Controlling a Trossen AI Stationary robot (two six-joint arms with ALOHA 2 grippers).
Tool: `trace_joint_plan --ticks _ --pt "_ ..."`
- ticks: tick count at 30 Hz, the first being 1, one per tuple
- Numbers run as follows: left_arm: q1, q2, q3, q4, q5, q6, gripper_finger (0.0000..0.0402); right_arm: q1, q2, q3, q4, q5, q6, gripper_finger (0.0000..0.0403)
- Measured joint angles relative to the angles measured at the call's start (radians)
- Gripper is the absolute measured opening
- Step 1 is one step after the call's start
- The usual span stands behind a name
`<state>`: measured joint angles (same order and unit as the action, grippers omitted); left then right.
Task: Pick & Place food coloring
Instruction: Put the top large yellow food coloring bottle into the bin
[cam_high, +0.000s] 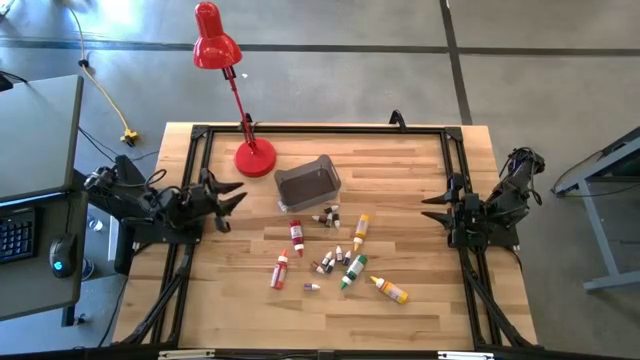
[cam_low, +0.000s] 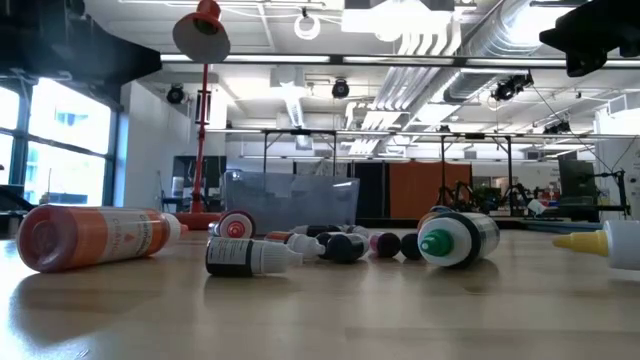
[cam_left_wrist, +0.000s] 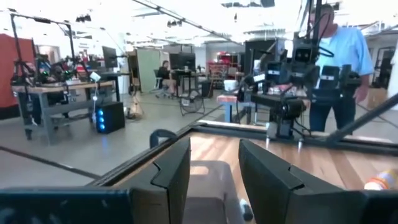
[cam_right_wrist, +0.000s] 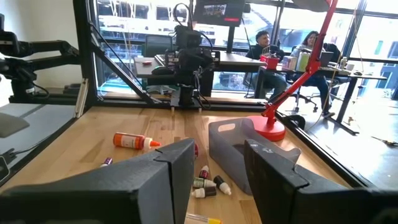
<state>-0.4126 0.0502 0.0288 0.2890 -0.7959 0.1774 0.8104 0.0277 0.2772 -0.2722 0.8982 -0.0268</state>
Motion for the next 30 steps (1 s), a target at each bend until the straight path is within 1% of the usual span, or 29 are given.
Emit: trace_joint_plan --ticks 4,7,11,14,16,19,21,23,26,28,30 --pt "0.0 0.0 0.0 0.006 -0.032 0.011 0.0135 0.0 0.0 0.0 0.0 0.0 0.0 0.0133" --pt "0.0 0.0 0.001 0.049 -0.056 0.019 0.0135 0.0 0.0 0.0 0.001 0.004 0.0 0.0133" --pt "0.0 0.0 0.002 0.114 -0.056 0.065 0.0135 0.0 0.0 0.0 0.026 0.008 -0.012 0.0133" --pt "0.0 0.0 0.002 0.123 -0.029 0.087 0.0135 0.0 0.0 0.0 0.103 0.005 -0.046 0.0133" --pt "0.0 0.0 0.003 0.127 0.011 0.088 0.0135 0.0 0.0 0.0 0.158 0.012 -0.13 0.0133" --pt "0.0 0.0 0.003 0.116 0.066 0.064 0.0135 0.0 0.0 0.0 0.296 0.017 -0.345 0.0133" --pt "0.0 0.0 0.003 0.102 0.078 0.04 0.0135 0.0 0.0 0.0 0.379 0.005 -0.486 0.0133" --pt "0.0 0.0 0.003 0.091 0.071 0.018 0.0135 0.0 0.0 0.0 0.452 -0.014 -0.589 0.0133" --pt "0.0 0.0 0.003 0.082 0.052 0.01 0.0135 0.0 0.0 0.0 0.479 -0.079 -0.655 0.0133" --pt "0.0 0.0 0.003 0.079 0.042 0.009 0.0135 0.0 0.0 0.0 0.478 -0.118 -0.651 0.0133" --pt "0.0 0.0 0.003 0.077 0.041 0.009 0.0135 0.0 0.0 0.0 0.474 -0.128 -0.64 0.0133"
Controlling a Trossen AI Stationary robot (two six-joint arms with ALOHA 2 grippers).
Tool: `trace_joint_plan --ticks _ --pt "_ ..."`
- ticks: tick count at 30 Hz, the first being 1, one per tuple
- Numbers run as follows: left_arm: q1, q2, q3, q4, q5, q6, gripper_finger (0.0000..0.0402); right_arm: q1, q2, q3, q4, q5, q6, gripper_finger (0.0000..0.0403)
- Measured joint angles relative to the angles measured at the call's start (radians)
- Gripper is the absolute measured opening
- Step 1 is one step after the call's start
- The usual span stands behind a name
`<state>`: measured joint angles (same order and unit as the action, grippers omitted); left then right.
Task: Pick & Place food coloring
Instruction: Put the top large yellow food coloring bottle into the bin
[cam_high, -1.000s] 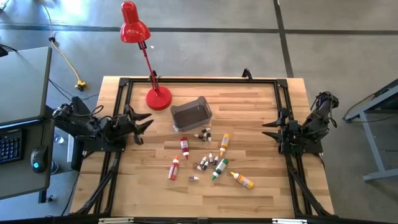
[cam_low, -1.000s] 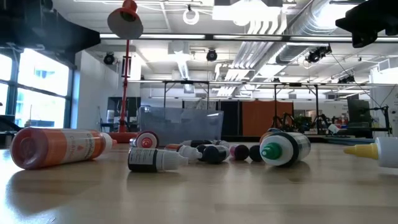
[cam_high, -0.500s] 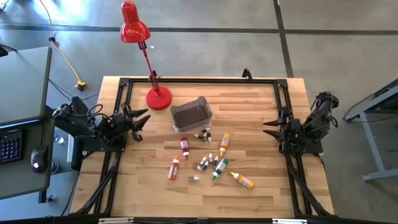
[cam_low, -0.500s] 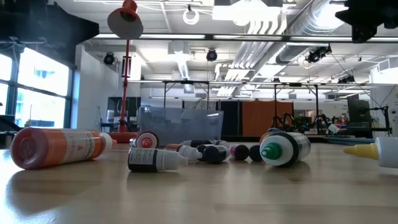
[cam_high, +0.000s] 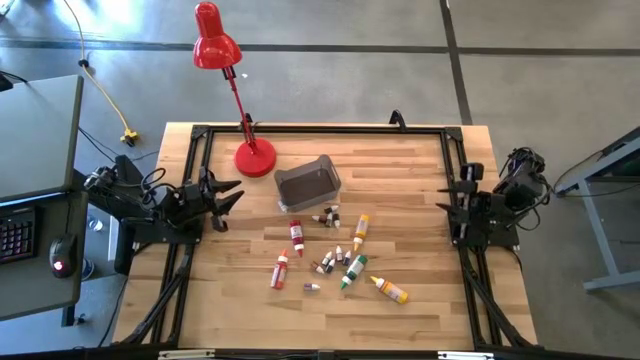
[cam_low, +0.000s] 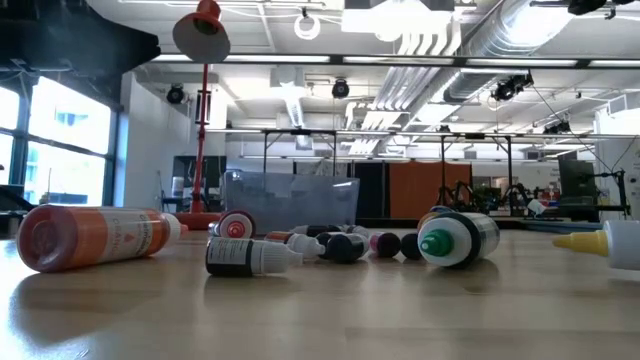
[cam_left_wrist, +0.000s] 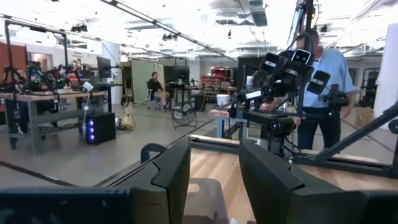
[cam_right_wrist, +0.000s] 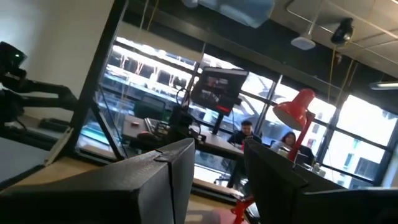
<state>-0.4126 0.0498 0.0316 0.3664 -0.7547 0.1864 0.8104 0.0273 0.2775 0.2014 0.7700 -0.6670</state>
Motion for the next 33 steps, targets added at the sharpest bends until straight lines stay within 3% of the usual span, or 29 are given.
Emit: trace_joint_plan --ticks 7,11,17,20,27,33 --pt "0.0 0.0 0.0 0.0 -0.001 0.0 0.0135 0.0 0.001 0.0 0.02 -0.023 0.007 0.0133" --pt "0.0 0.0 0.0 0.0 -0.002 0.0 0.0135 0.0 0.006 0.0 0.013 -0.124 0.003 0.0133" --pt "0.0 0.0 0.001 0.001 -0.001 0.0 0.0135 0.0 0.006 0.0 0.077 -0.232 -0.153 0.0133" --pt "0.0 0.0 0.001 0.002 -0.009 0.005 0.0135 0.0 0.006 0.0 0.145 -0.182 -0.141 0.0133" --pt "0.0 0.0 0.001 0.01 -0.032 0.017 0.0135 -0.001 0.025 0.0 0.139 0.072 0.069 0.0133" --pt "0.0 0.0 0.002 0.039 -0.032 0.061 0.0135 -0.033 0.171 0.026 0.302 0.089 0.054 0.0133"
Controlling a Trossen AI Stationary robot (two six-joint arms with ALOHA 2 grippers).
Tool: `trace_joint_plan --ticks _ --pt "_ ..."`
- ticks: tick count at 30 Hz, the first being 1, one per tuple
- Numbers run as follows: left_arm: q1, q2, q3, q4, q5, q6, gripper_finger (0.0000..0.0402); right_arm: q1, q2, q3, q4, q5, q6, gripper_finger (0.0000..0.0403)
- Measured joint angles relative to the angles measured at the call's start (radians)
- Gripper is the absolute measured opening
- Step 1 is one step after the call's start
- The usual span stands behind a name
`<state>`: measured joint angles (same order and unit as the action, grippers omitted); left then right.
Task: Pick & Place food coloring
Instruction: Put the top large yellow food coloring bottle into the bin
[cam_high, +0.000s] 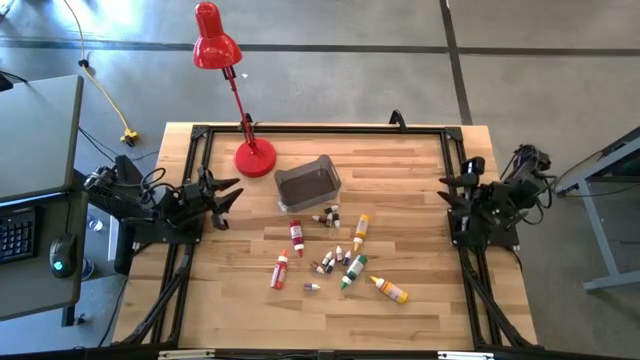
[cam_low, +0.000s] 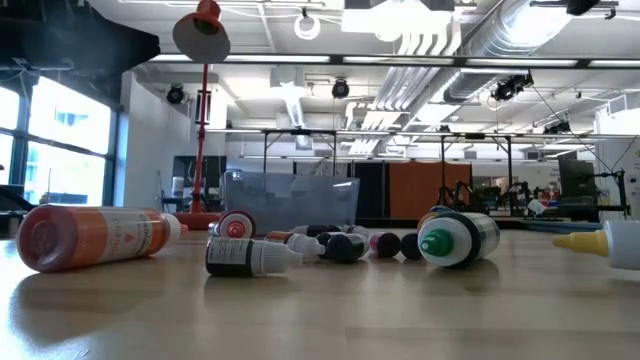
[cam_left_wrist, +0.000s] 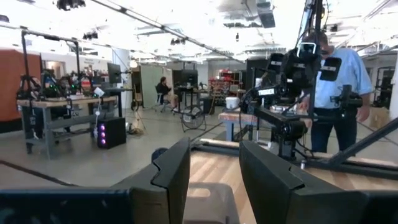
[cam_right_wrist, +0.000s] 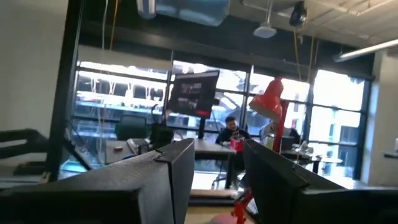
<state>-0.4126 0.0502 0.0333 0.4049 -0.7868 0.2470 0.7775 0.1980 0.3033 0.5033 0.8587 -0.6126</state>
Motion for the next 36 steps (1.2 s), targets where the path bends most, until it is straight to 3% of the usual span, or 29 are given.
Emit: trace_joint_plan --ticks 3,8,13,18,22,30,33,36 --pt "0.0 0.0 0.032 -0.002 0.002 0.026 0.0135 -0.049 0.124 0.046 0.01 -0.015 0.004 0.0133" --pt "0.0 0.024 0.135 -0.082 0.044 0.082 0.0135 -0.17 0.362 0.123 -0.054 -0.099 0.176 0.0133" --pt "0.0 0.11 0.256 -0.276 -0.047 0.042 0.0135 -0.315 0.584 0.177 -0.241 -0.253 0.397 0.0133" --pt "0.0 0.212 0.393 -0.454 -0.032 -0.094 0.0135 -0.488 0.758 0.219 -0.307 -0.507 0.569 0.0133" --pt "0.0 0.297 0.48 -0.533 -0.033 -0.094 0.0135 -0.62 0.877 0.245 -0.302 -0.725 0.632 0.0133" --pt "0.0 0.378 0.522 -0.611 -0.219 -0.096 0.0135 -0.727 1.064 0.248 -0.305 -0.976 0.564 0.0133" --pt "0.0 0.38 0.522 -0.63 -0.226 -0.103 0.0135 -0.727 1.108 0.248 -0.303 -0.993 0.471 0.0133" --pt "0.0 0.38 0.522 -0.634 -0.227 -0.124 0.0135 -0.725 1.132 0.248 -0.285 -0.943 0.37 0.0133"
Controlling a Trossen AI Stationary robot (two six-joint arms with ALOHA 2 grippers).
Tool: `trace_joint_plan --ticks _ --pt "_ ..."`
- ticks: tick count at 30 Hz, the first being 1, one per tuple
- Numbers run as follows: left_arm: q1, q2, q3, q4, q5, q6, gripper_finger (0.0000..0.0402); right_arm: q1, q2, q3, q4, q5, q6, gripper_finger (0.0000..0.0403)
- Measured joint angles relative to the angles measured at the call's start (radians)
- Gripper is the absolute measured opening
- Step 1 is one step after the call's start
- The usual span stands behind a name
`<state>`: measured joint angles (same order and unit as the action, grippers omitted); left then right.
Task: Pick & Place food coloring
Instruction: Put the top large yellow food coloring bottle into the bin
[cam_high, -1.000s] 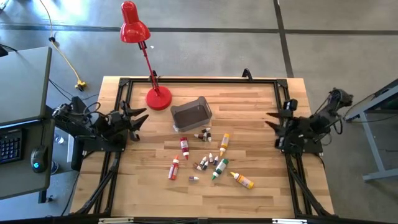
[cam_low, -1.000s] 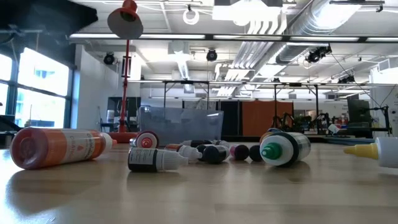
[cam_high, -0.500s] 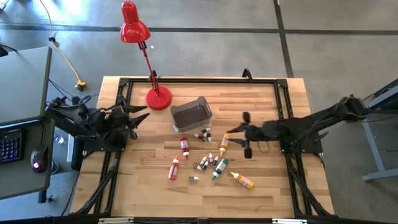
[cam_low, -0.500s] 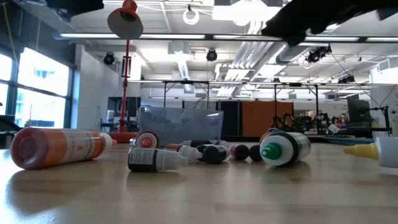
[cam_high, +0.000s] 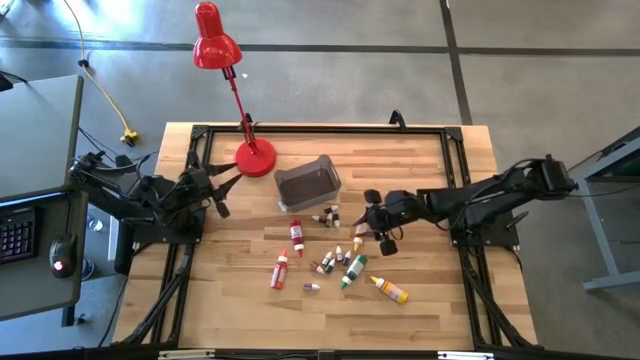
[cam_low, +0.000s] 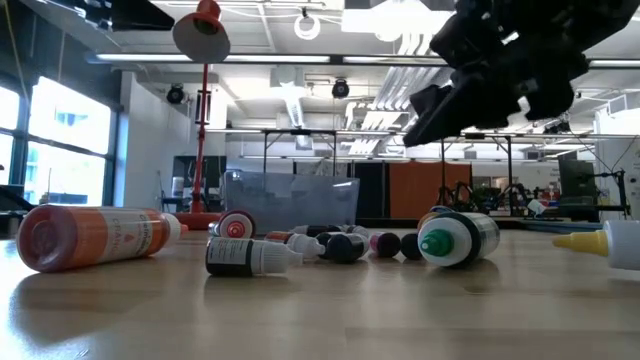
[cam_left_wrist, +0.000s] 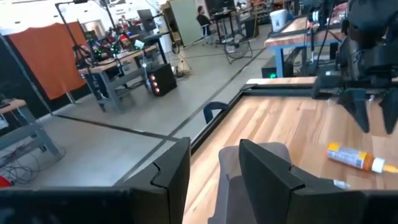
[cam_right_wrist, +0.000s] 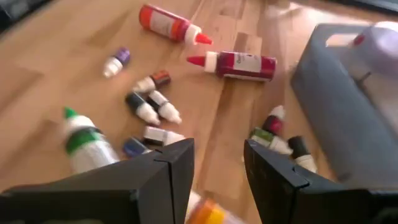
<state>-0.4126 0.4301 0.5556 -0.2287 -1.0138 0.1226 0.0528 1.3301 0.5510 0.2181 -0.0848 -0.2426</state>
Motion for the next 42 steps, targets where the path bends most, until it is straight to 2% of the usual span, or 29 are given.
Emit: trace_joint_plan --ticks 6,11,17,21,24,33,39,42 --pt "0.0 0.0 0.0 -0.008 0.0 -0.01 0.0135 0.0 -0.01 0.0 0.075 0.137 -0.076 0.0133" --pt "0.0 0.0 0.0 -0.01 0.0 -0.076 0.0135 0.0 -0.031 0.0 0.137 0.14 -0.084 0.0133" --pt "0.0 0.0 0.0 -0.015 0.001 -0.087 0.0135 0.0 -0.009 0.0 0.119 0.057 -0.125 0.0133" --pt "0.0 -0.001 0.0 -0.015 0.001 -0.104 0.0135 -0.004 0.01 0.0 0.13 0.046 -0.056 0.0134" --pt "0.0 -0.001 0.0 -0.015 0.002 -0.137 0.0135 -0.02 0.012 0.0 0.149 -0.005 -0.048 0.0138" --pt "0.0 -0.001 0.0 -0.014 0.002 -0.184 0.0135 -0.05 0.011 0.0 0.144 -0.032 -0.051 0.0189" --pt "0.0 -0.001 0.0 -0.014 0.003 -0.211 0.0135 -0.042 0.011 0.0 0.034 -0.138 -0.182 0.0204" --pt "0.0 -0.001 0.0 -0.015 0.003 -0.23 0.0135 -0.034 0.011 0.0 -0.021 -0.163 -0.196 0.0204"
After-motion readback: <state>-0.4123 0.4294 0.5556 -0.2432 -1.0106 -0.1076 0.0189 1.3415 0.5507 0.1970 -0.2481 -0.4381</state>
